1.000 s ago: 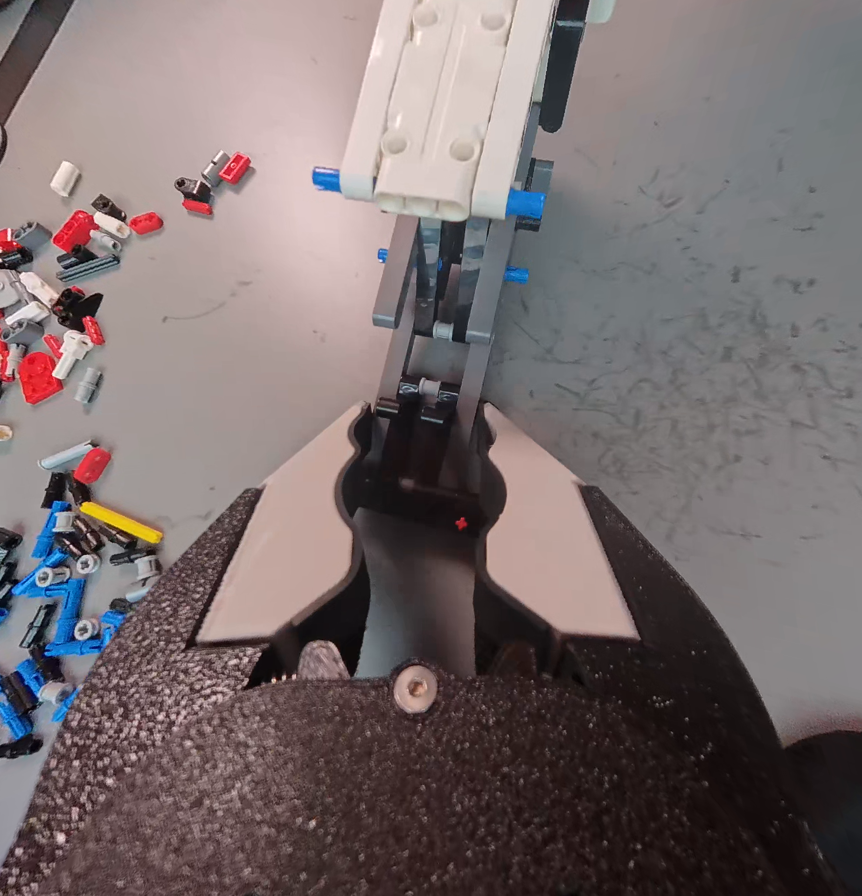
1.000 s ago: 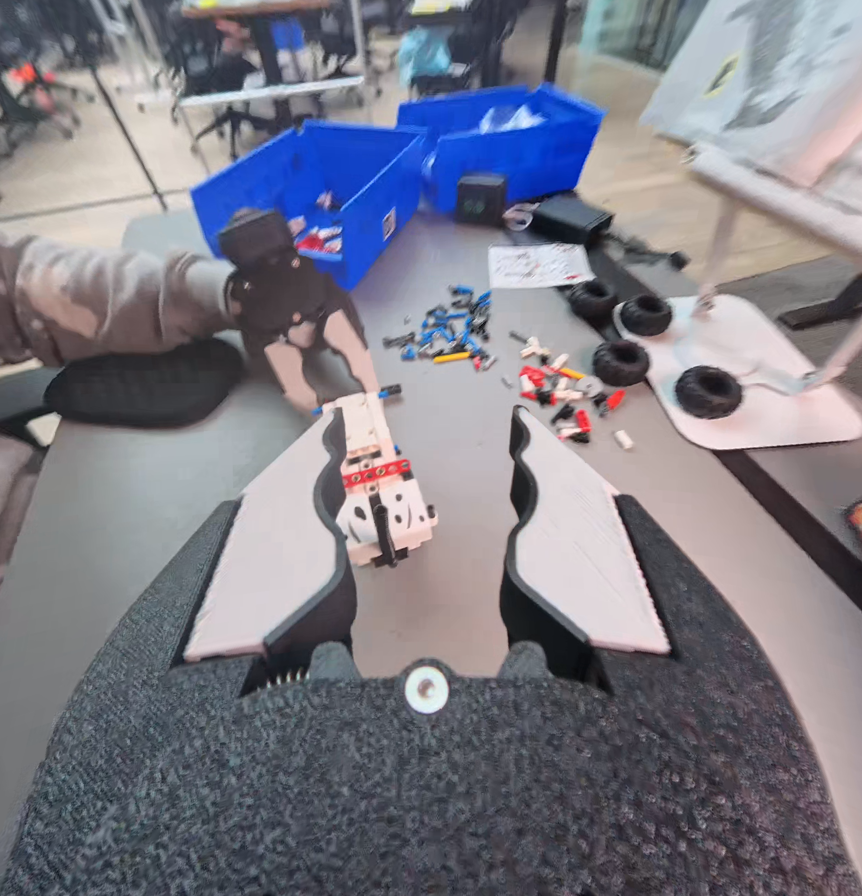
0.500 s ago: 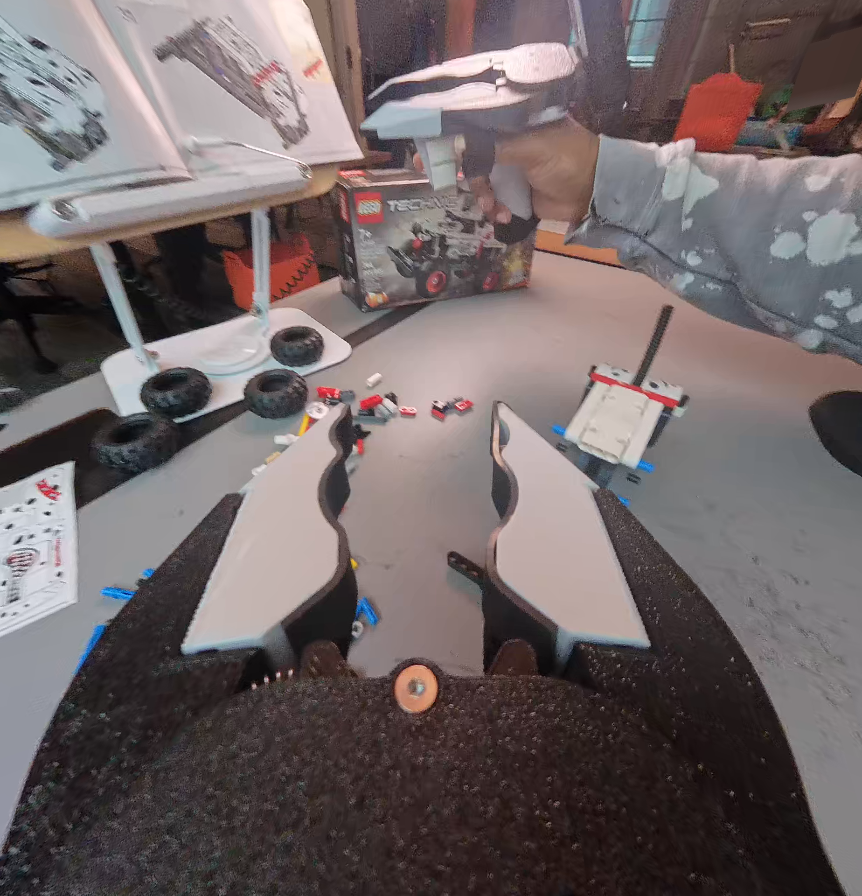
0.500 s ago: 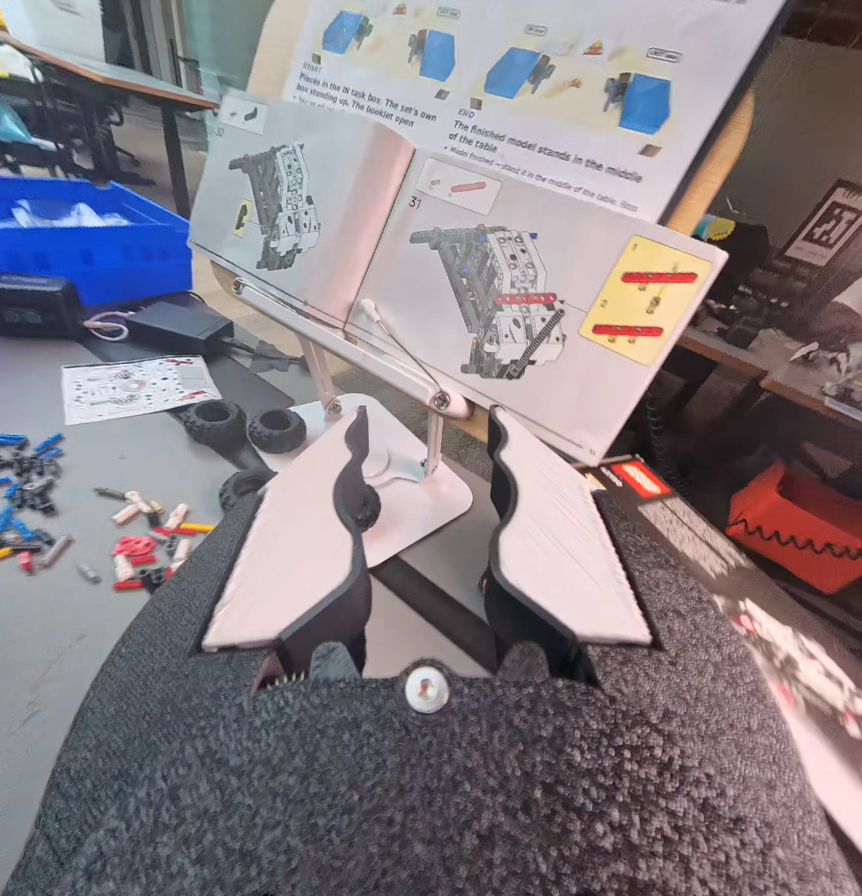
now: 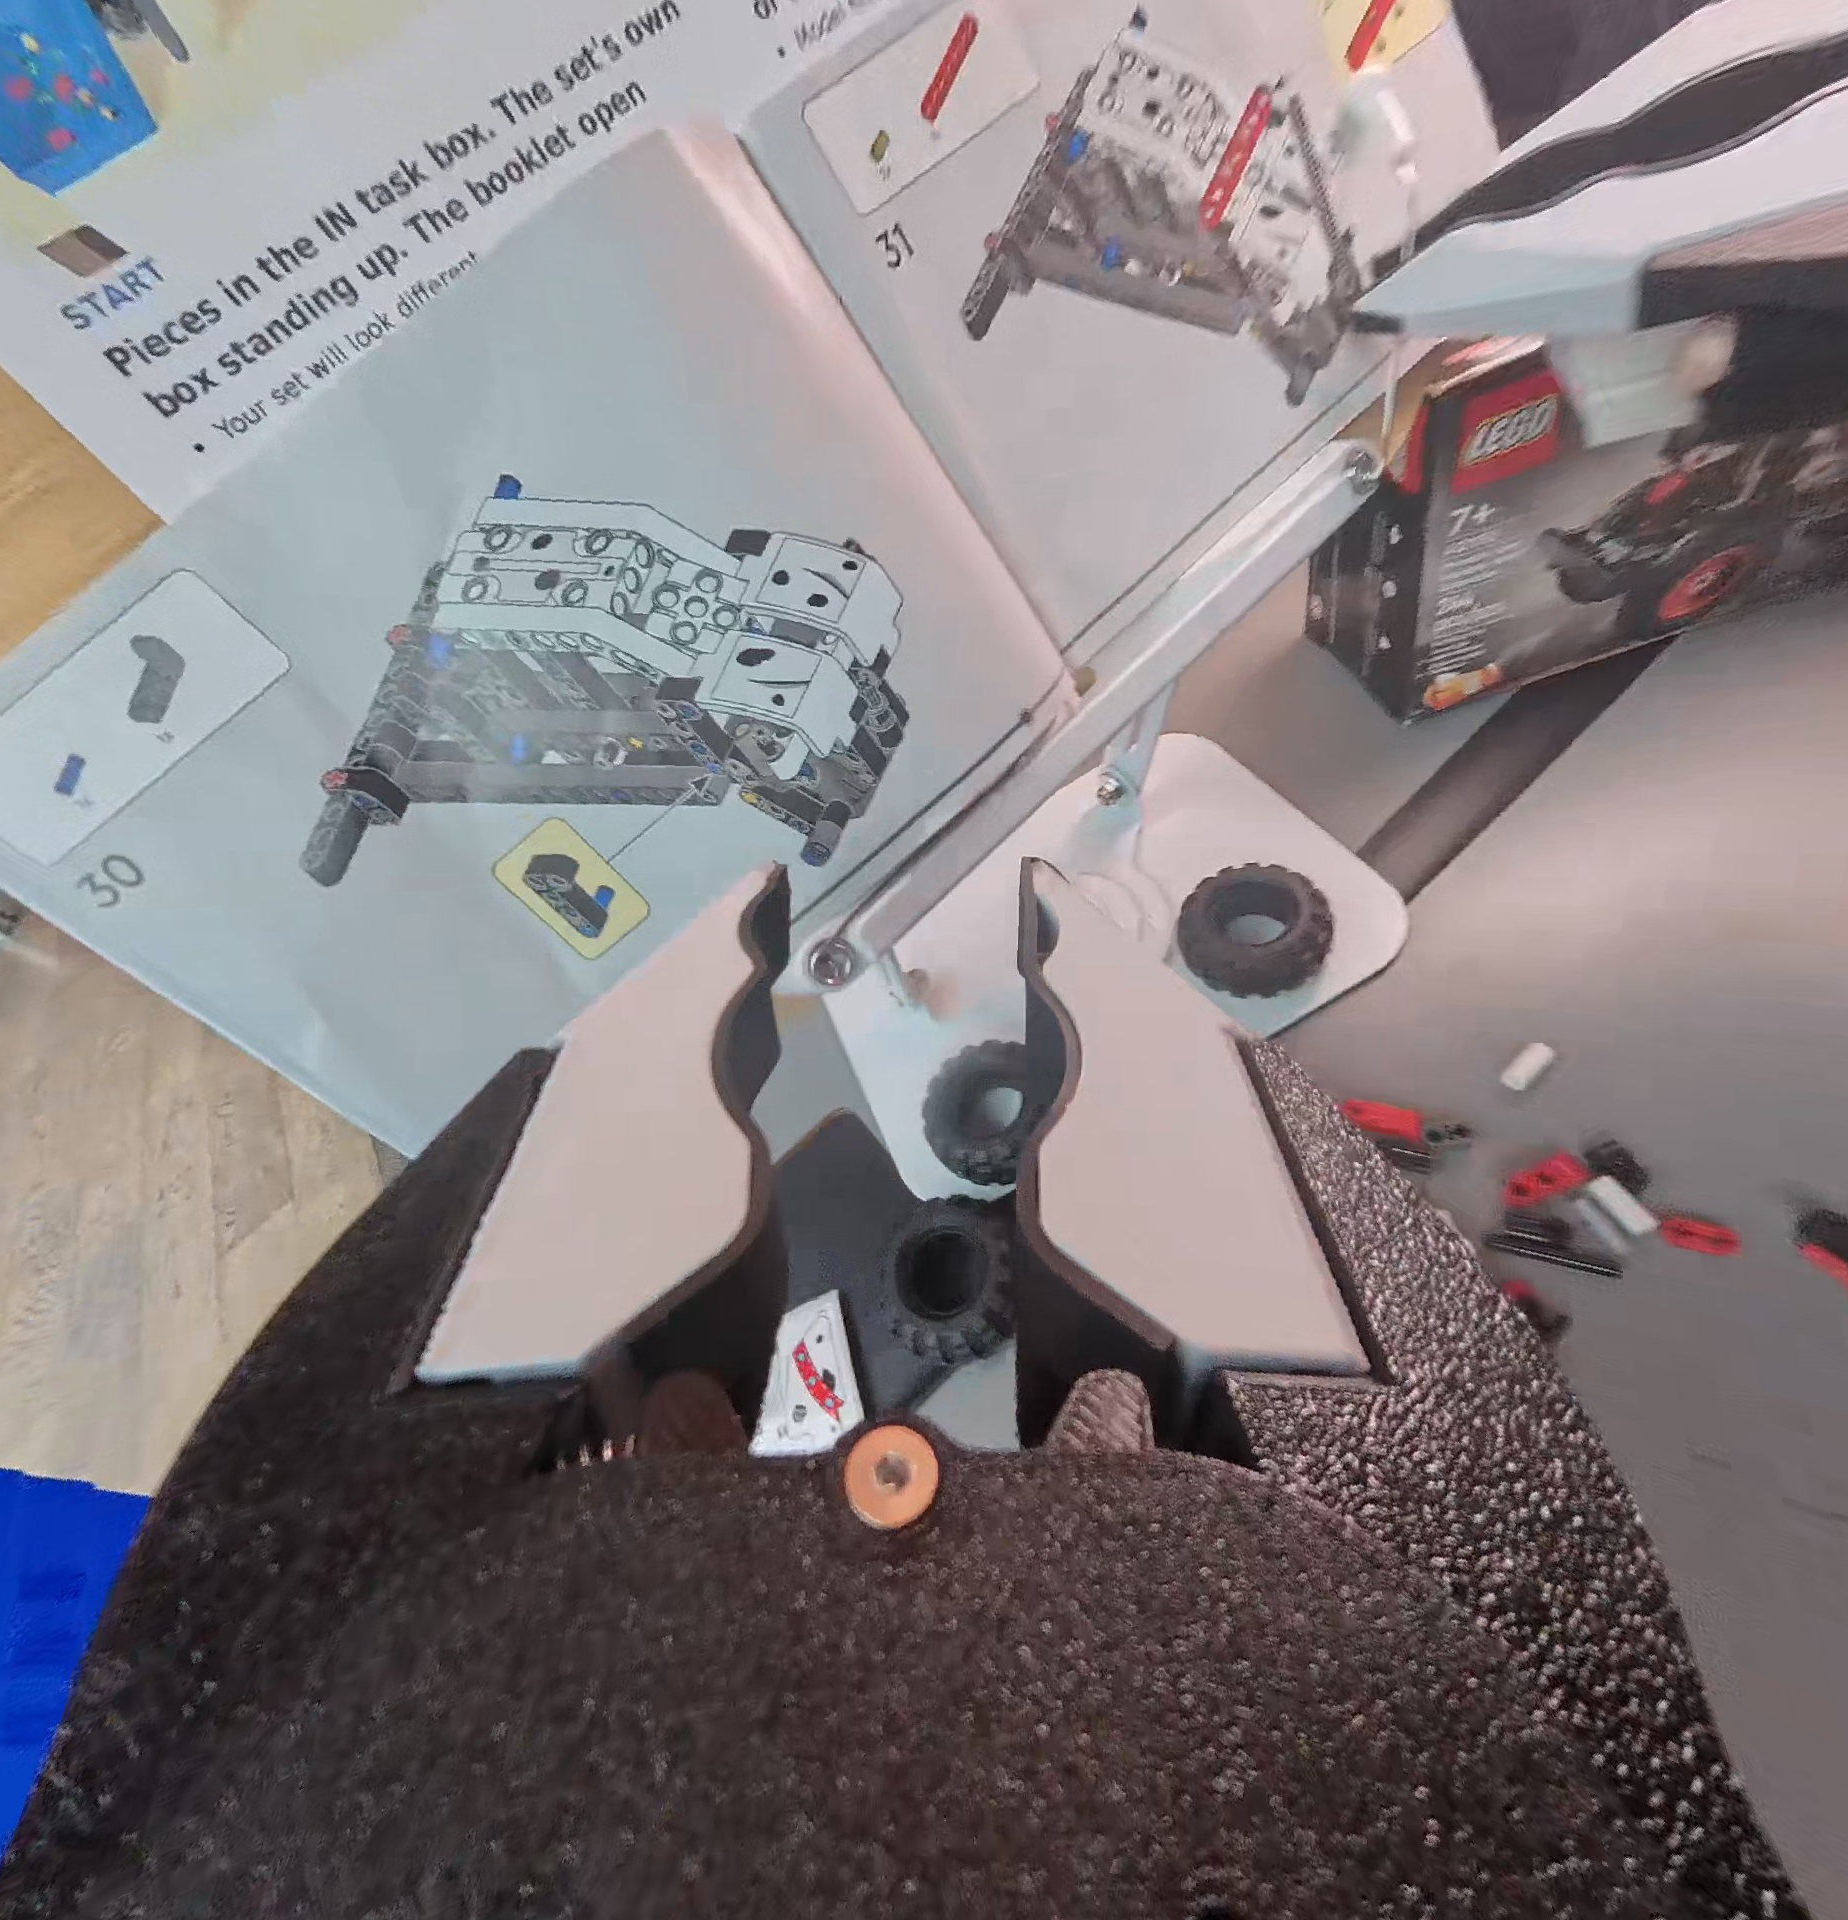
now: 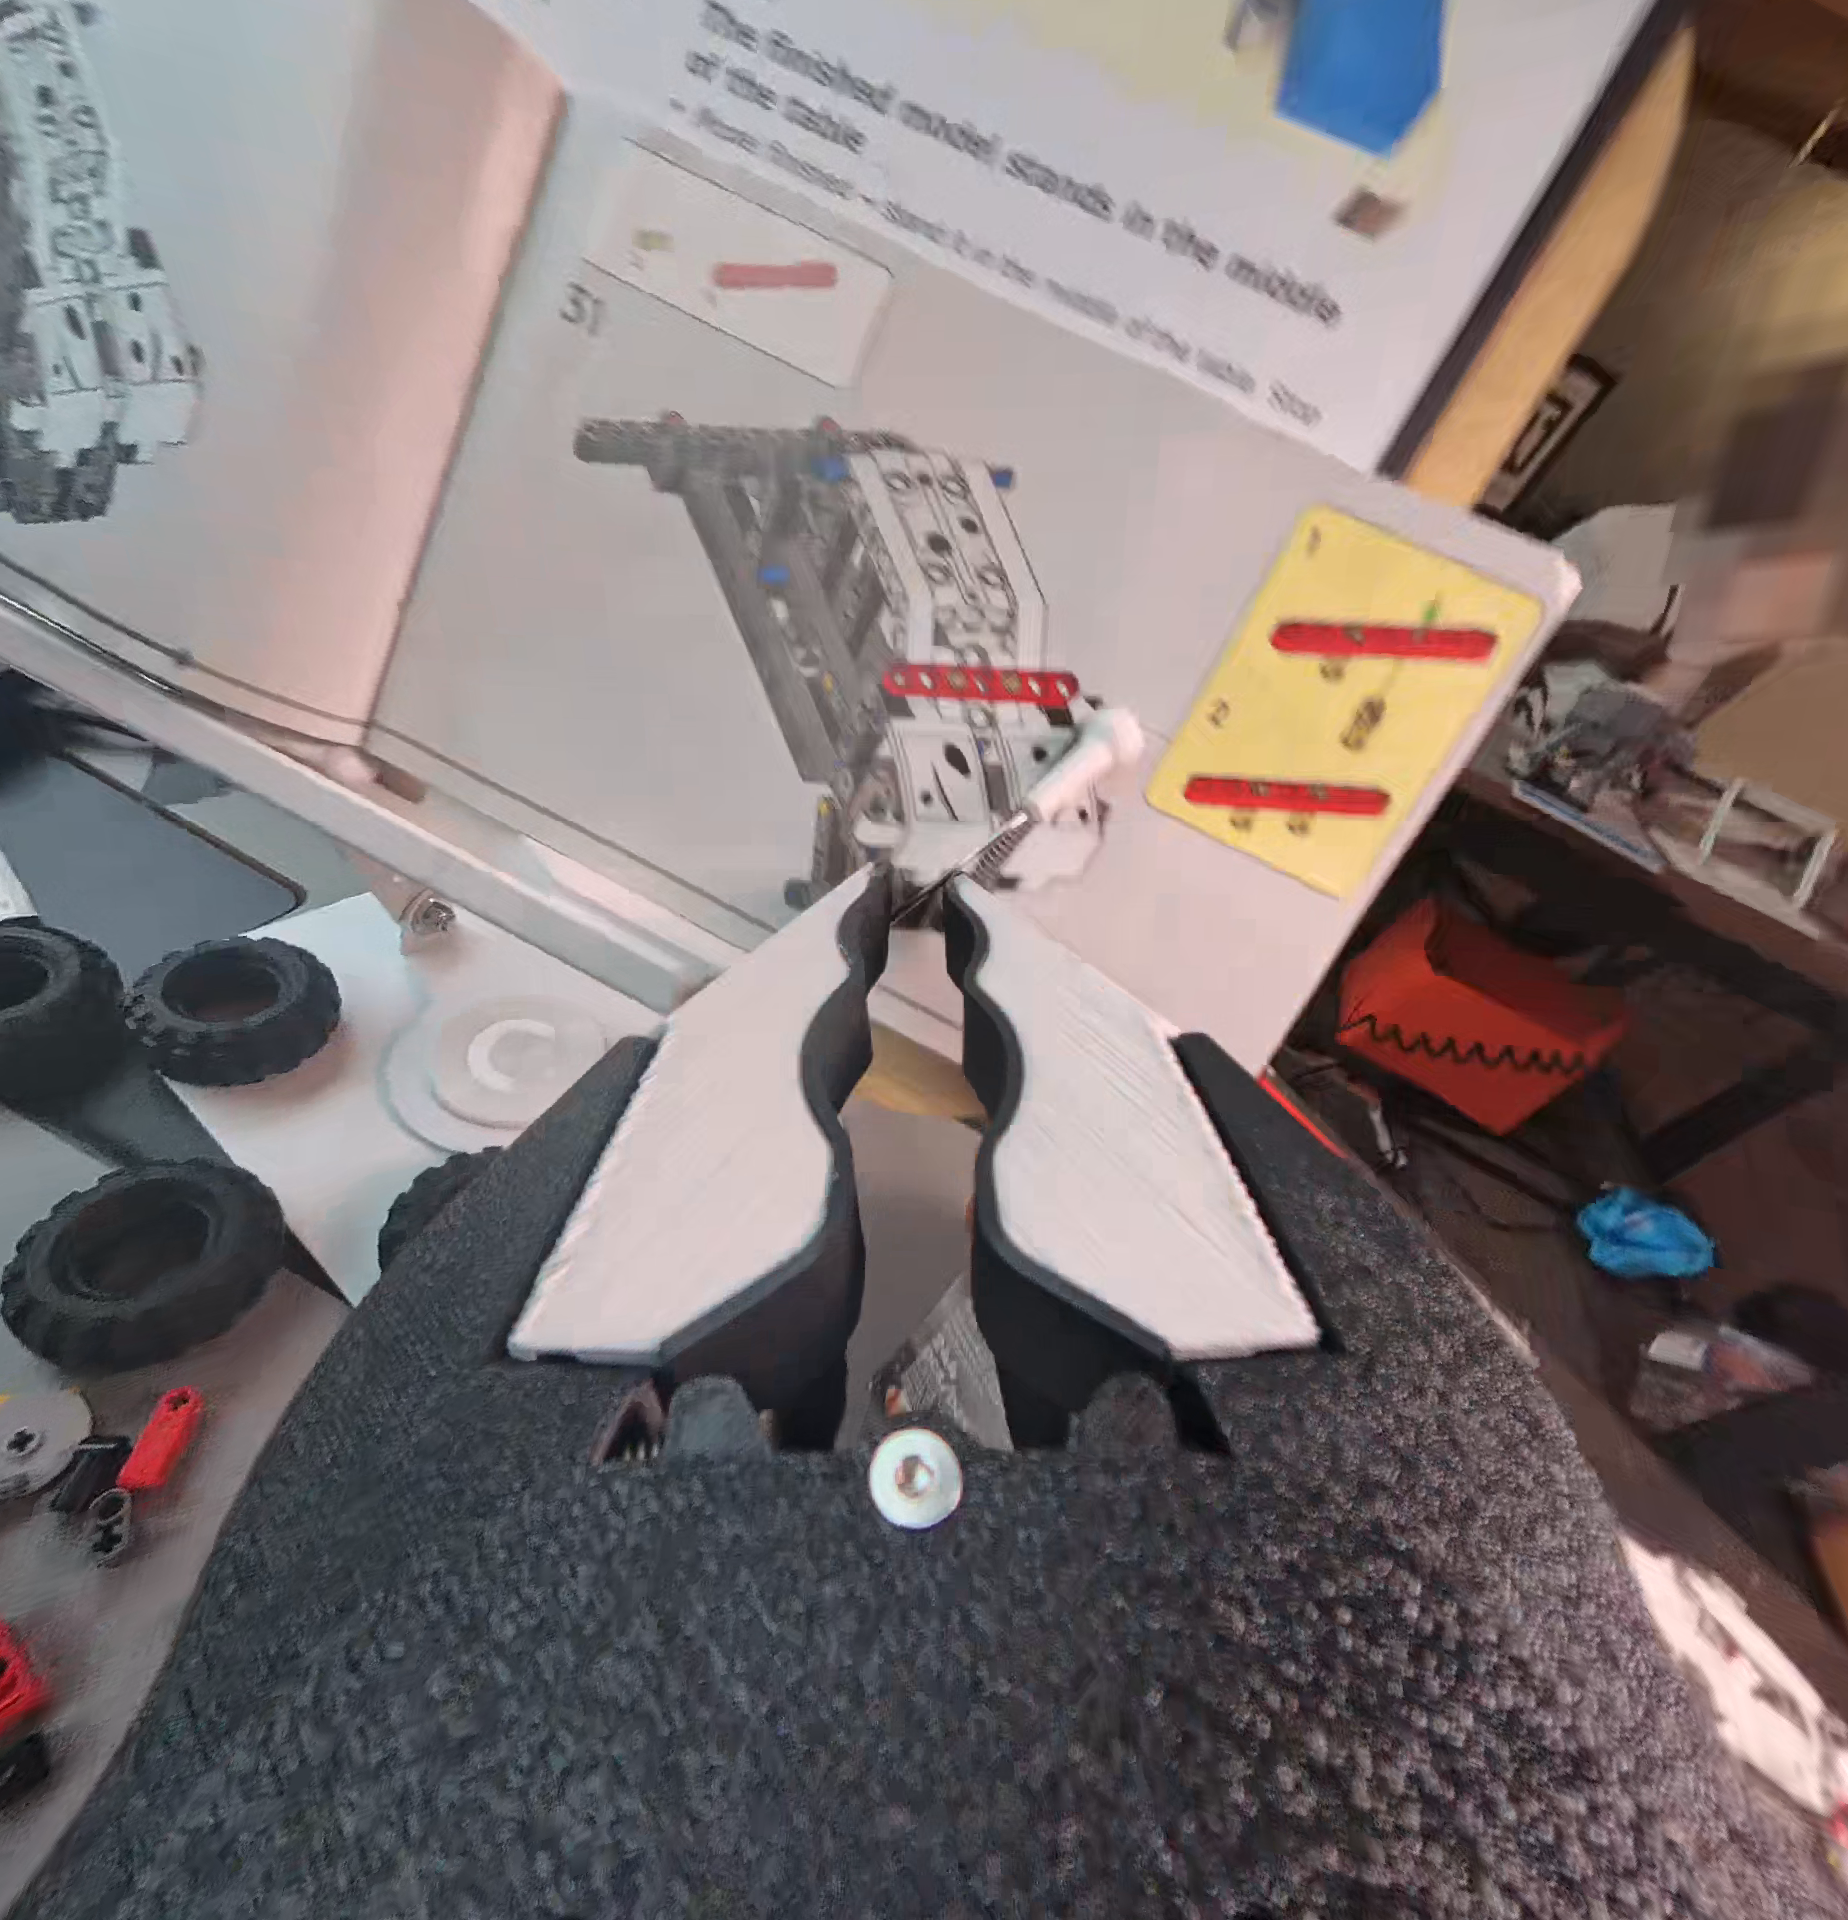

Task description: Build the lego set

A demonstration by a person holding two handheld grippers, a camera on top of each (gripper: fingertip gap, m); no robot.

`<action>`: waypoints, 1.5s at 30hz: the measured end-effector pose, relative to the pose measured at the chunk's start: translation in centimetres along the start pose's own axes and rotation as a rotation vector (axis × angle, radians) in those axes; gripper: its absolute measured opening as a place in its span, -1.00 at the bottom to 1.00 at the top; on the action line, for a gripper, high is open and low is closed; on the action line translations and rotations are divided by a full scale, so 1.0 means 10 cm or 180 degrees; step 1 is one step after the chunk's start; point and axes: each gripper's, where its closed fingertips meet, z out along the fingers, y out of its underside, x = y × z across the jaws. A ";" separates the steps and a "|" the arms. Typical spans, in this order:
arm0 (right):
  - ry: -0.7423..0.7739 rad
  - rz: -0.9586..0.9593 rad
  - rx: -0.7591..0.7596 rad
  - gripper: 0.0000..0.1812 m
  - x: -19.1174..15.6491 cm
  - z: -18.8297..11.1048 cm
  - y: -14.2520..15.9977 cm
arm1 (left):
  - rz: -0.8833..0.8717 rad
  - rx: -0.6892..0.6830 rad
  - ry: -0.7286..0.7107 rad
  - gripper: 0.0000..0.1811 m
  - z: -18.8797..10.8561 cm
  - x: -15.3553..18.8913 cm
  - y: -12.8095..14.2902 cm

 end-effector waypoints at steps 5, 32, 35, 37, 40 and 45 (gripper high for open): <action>-0.0039 0.1071 -0.0001 -0.72 0.05 -0.28 0.37 | -0.0039 -0.0026 -0.0099 -0.55 0.35 -0.10 0.16; 0.0414 0.0122 0.0013 -0.51 -0.17 0.10 -0.14 | -0.0794 0.0375 -0.0178 -0.66 0.13 -0.26 0.32; 0.0417 -0.0156 0.0168 -0.61 -0.28 0.05 -0.18 | -0.0849 0.0532 -0.0087 -0.65 0.07 -0.18 0.17; 0.0441 -0.0263 0.0320 -0.64 -0.30 -0.01 -0.22 | -0.0886 0.0645 0.0074 -0.61 0.04 -0.06 0.03; 0.0486 -0.0407 0.0489 -0.64 -0.34 -0.09 -0.27 | -0.0909 0.0799 0.0328 -0.56 0.01 0.15 -0.22; 0.0521 -0.0526 0.0591 -0.64 -0.38 -0.16 -0.26 | -0.0959 0.0939 0.0750 -0.48 0.03 0.51 -0.60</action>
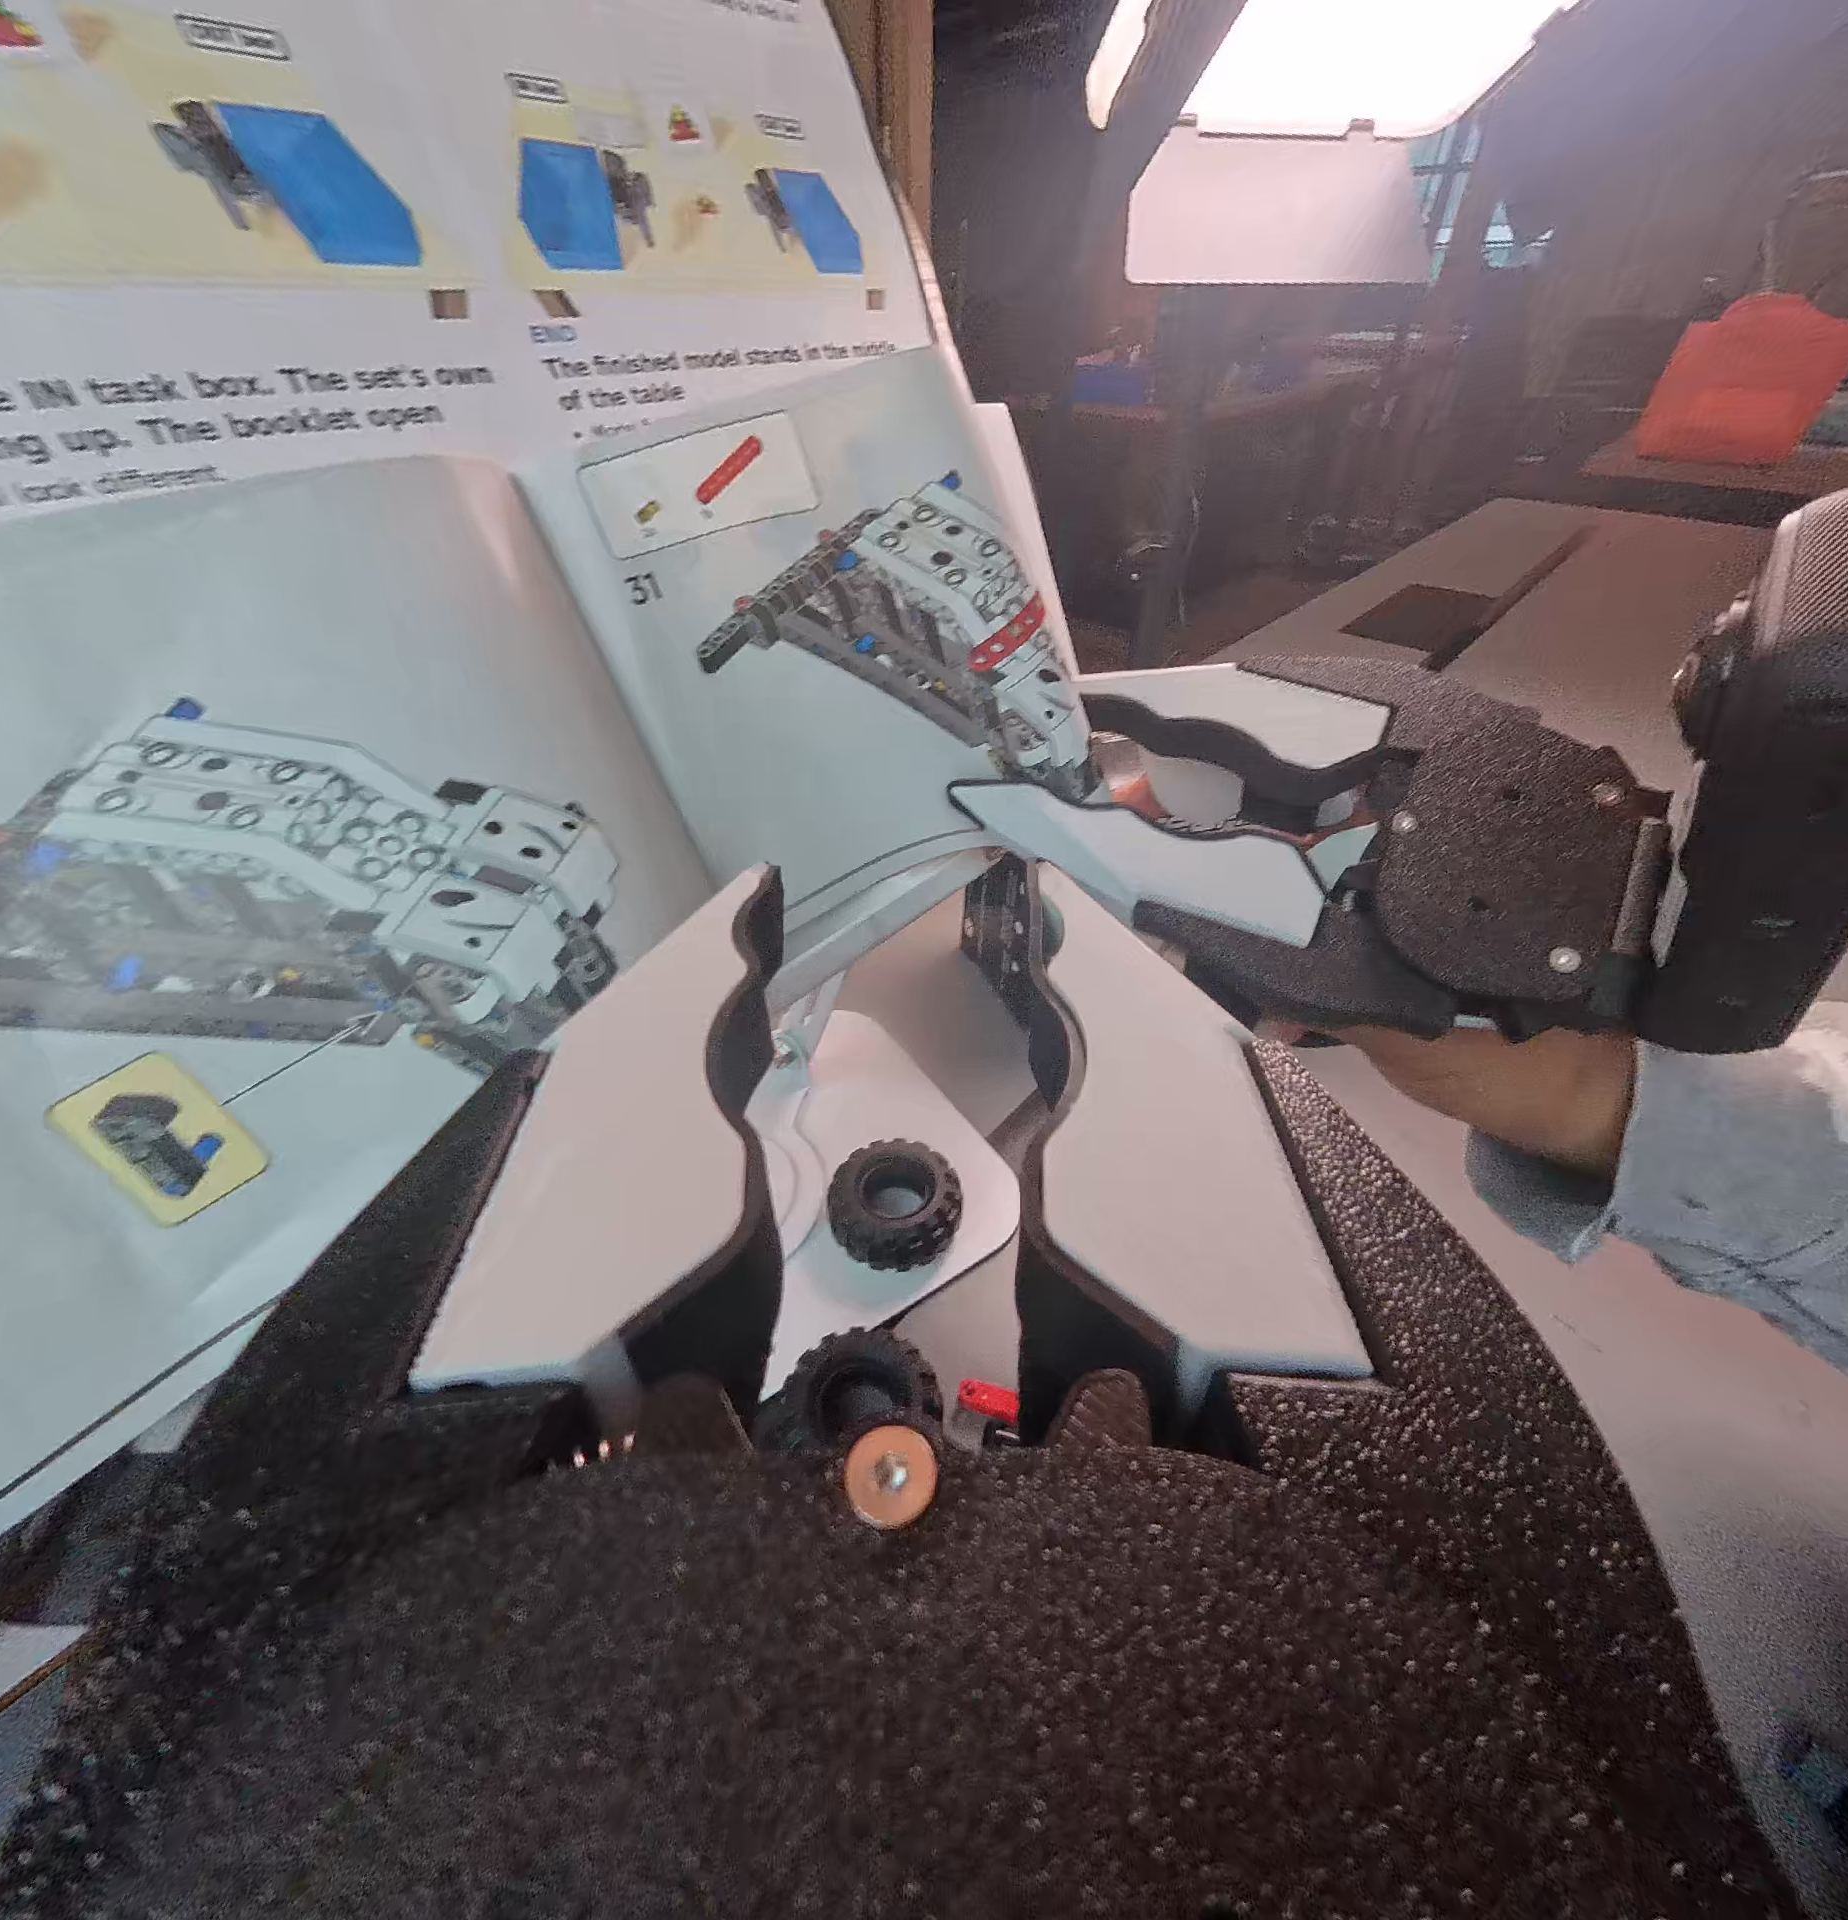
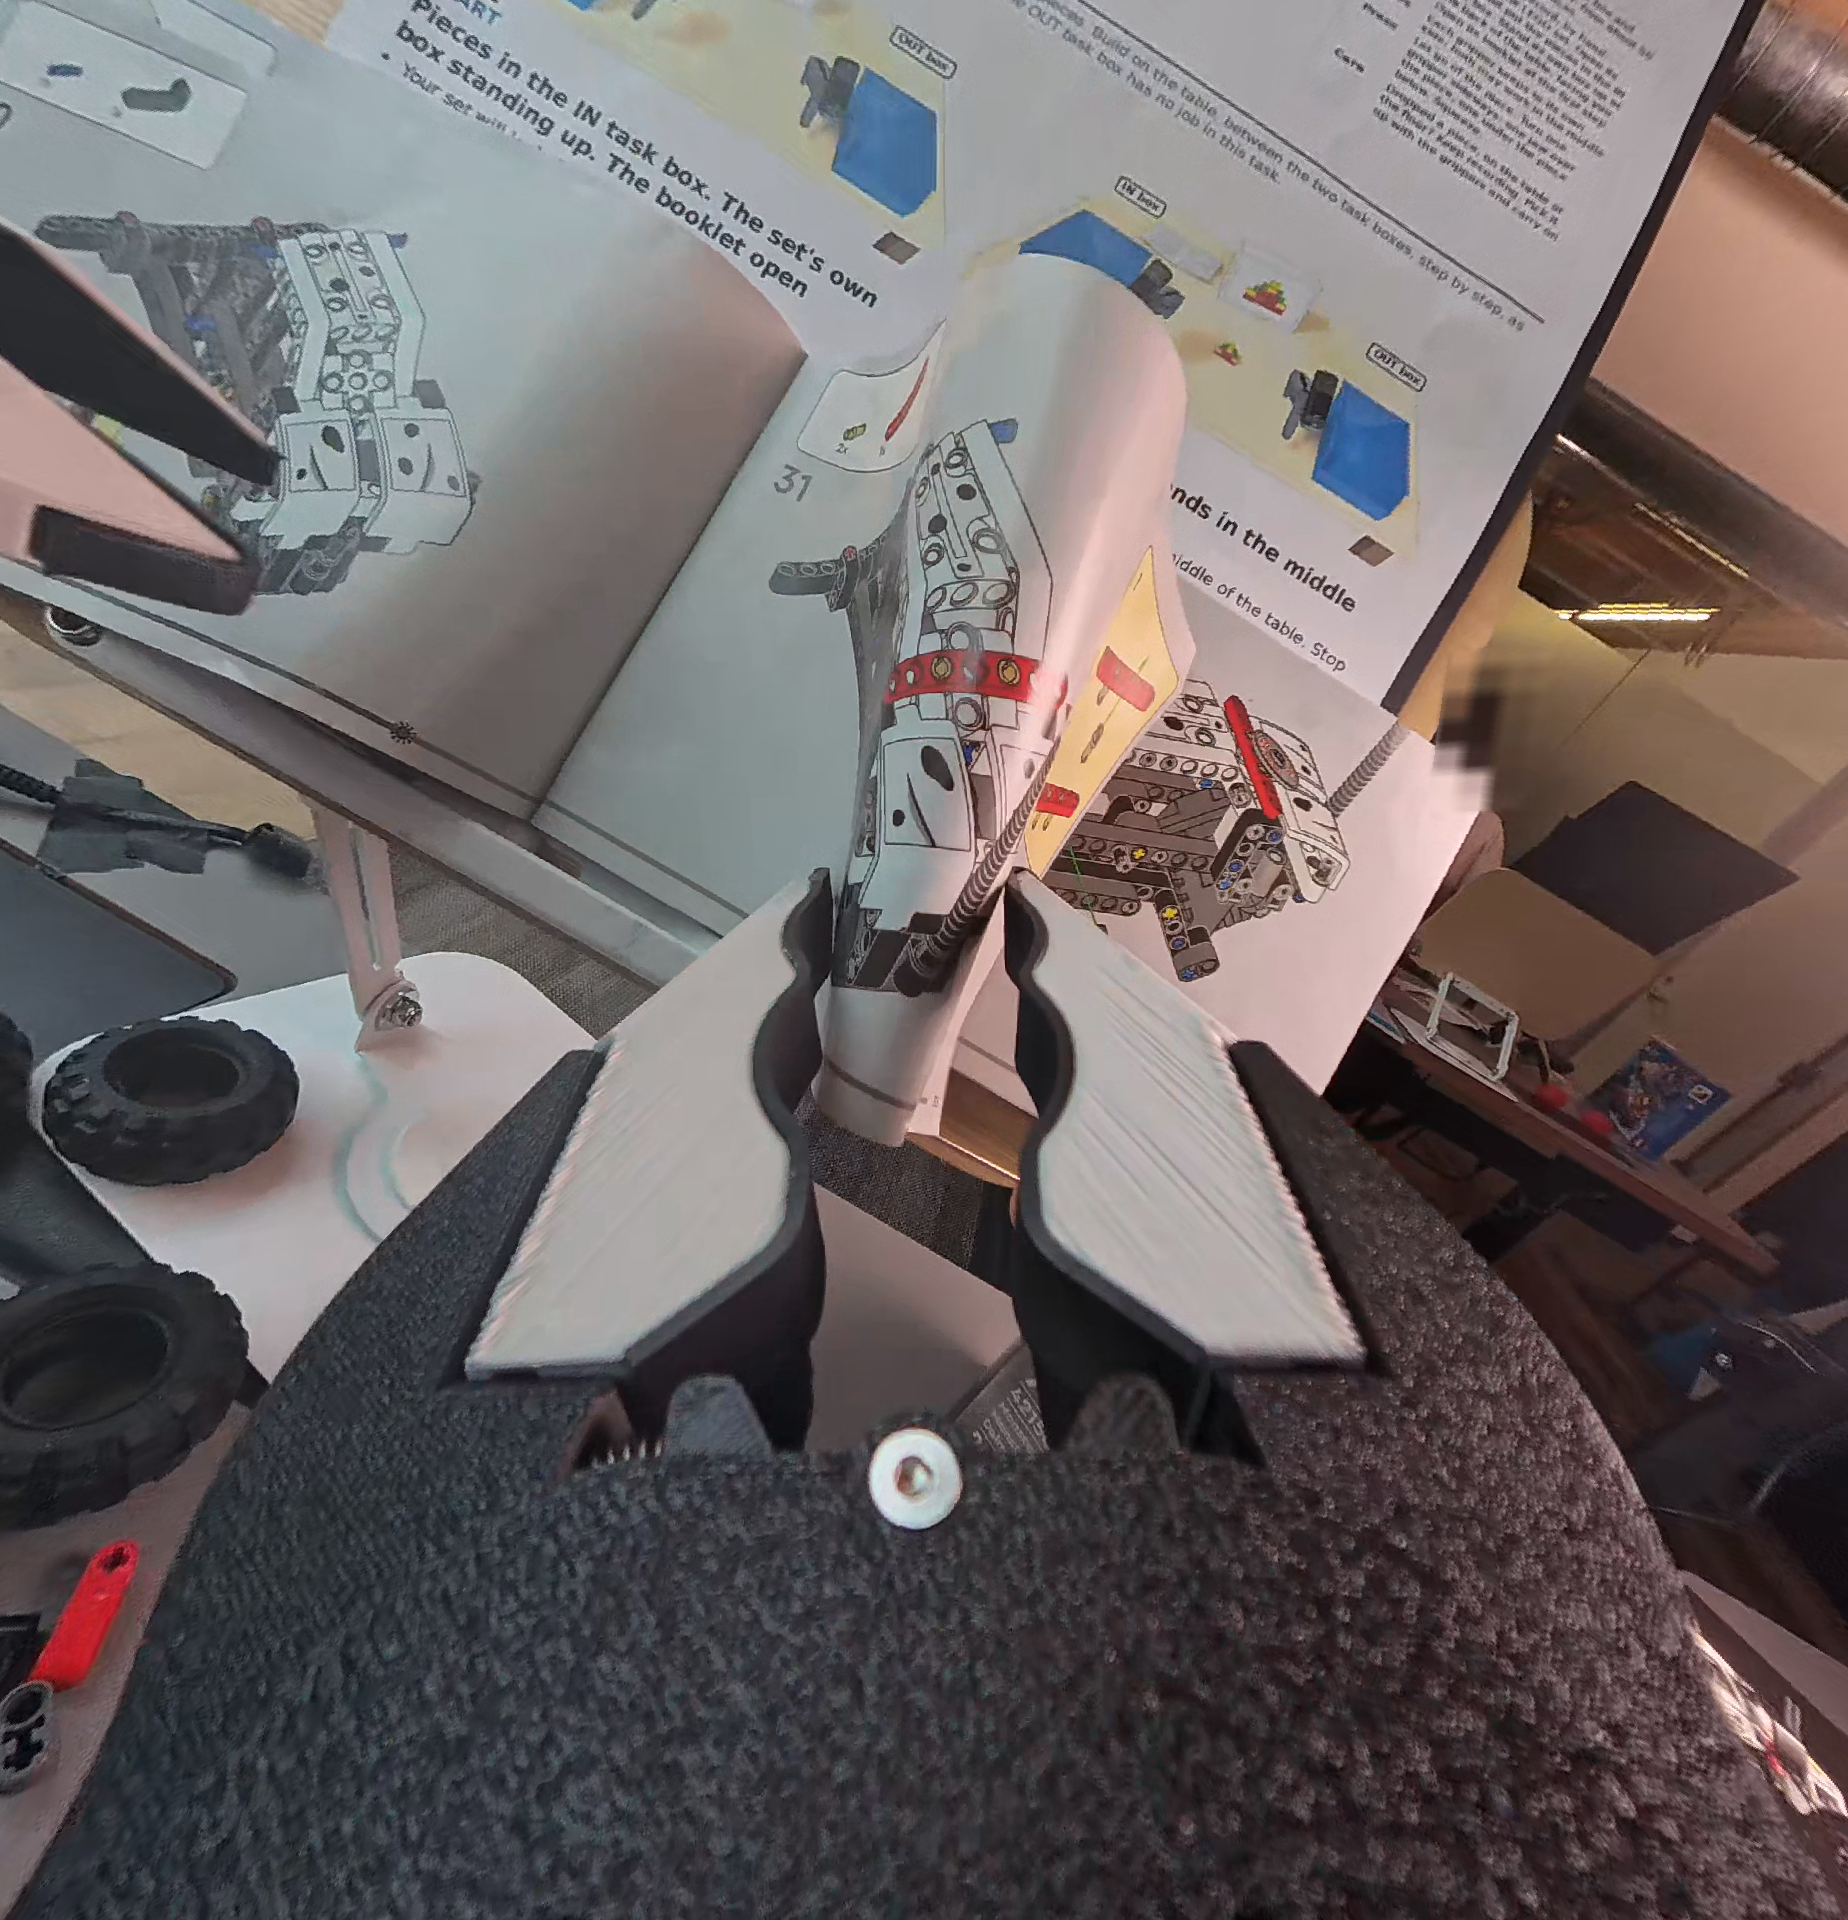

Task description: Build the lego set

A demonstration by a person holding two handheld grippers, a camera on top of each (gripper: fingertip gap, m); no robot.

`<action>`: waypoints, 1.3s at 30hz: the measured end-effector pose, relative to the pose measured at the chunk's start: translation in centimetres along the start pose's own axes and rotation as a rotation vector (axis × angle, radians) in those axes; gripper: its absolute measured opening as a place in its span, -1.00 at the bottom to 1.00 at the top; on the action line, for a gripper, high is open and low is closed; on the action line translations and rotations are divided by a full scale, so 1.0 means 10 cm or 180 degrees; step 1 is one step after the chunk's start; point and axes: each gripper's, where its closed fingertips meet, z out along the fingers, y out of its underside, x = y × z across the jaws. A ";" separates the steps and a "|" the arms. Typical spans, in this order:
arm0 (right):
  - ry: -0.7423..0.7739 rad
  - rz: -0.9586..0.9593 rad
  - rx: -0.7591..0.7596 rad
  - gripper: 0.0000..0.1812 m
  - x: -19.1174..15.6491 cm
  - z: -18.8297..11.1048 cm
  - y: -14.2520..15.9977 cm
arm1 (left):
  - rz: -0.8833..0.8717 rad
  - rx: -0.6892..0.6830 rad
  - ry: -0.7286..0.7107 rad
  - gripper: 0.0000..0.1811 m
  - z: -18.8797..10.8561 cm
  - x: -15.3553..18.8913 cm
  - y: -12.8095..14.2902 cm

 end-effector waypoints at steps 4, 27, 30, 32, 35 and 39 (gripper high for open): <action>-0.0001 -0.0154 0.0096 -0.65 -0.06 -0.04 -0.04 | -0.0105 0.0000 0.0191 -0.47 0.18 0.20 -0.12; -0.0103 -0.0523 0.0207 -0.63 -0.11 -0.28 0.02 | -0.0853 -0.0170 0.0519 -0.92 0.55 0.31 -0.10; -0.0142 -0.0393 0.0146 -0.60 -0.12 -0.27 0.06 | -0.0817 -0.0173 0.0503 -0.92 0.55 0.30 -0.09; -0.0186 -0.0213 0.0083 -0.55 -0.11 -0.26 0.10 | -0.0732 -0.0201 0.0479 -0.91 0.58 0.30 -0.09; -0.0292 0.0069 -0.0036 -0.45 -0.09 -0.23 0.18 | -0.0605 -0.0236 0.0469 -0.92 0.62 0.32 -0.10; -0.0408 0.0332 -0.0111 -0.42 -0.03 -0.21 0.30 | -0.0597 -0.0223 0.0493 -0.92 0.63 0.34 -0.13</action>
